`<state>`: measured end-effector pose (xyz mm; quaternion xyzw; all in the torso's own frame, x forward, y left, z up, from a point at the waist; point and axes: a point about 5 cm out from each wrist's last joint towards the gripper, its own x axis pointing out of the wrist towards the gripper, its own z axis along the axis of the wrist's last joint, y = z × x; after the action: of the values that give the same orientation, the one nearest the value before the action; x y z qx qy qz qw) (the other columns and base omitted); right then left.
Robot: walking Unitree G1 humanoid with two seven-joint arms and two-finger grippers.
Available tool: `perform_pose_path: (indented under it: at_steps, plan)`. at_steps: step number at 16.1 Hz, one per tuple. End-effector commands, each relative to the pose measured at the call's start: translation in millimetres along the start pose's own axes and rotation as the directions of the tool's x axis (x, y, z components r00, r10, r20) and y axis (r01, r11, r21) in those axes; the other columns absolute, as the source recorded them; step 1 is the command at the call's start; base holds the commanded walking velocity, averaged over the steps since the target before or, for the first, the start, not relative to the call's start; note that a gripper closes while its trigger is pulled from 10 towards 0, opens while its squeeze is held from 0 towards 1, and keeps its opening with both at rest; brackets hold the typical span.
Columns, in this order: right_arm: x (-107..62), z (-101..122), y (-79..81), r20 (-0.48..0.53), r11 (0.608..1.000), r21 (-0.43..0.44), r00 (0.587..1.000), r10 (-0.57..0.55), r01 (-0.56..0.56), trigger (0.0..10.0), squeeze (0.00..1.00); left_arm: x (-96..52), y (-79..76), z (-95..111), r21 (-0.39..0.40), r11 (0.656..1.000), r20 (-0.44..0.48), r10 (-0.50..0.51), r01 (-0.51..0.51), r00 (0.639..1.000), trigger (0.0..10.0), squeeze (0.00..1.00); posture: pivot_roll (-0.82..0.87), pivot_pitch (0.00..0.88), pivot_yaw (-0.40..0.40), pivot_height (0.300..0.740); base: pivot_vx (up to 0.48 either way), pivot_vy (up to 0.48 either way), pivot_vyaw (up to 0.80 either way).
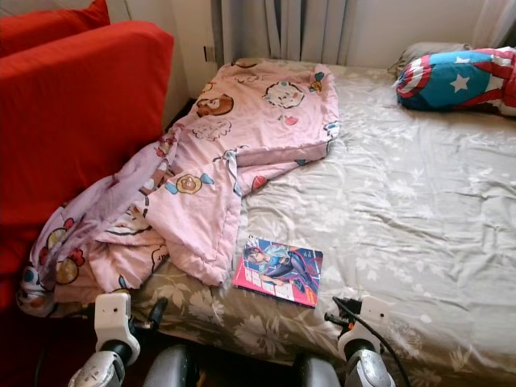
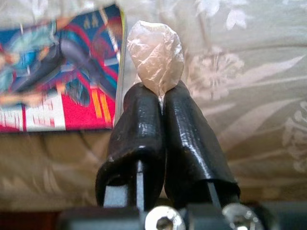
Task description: Clean up the room
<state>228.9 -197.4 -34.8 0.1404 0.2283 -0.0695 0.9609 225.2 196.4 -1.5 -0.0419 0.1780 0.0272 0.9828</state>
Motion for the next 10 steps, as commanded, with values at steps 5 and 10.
perform_pose_path:
  at_steps: [5,10]
  plan:
    - [-4.4,-29,-1.7,-0.166,0.996,-0.082,0.986,-0.032,0.019,10.0,0.00,7.4,8.5,-29,-0.029,0.999,-0.130,0.023,-0.027,0.991,10.0,0.00,0.00,0.000,-0.006,0.713,0.000,0.000,0.00]
    - [-11.3,-45,-10.9,-0.268,0.992,-0.110,0.959,-0.092,0.064,10.0,0.00,7.7,13.2,-54,0.001,1.000,-0.307,0.020,-0.021,0.952,10.0,0.00,-0.01,0.000,-0.011,0.740,0.000,0.000,0.00]
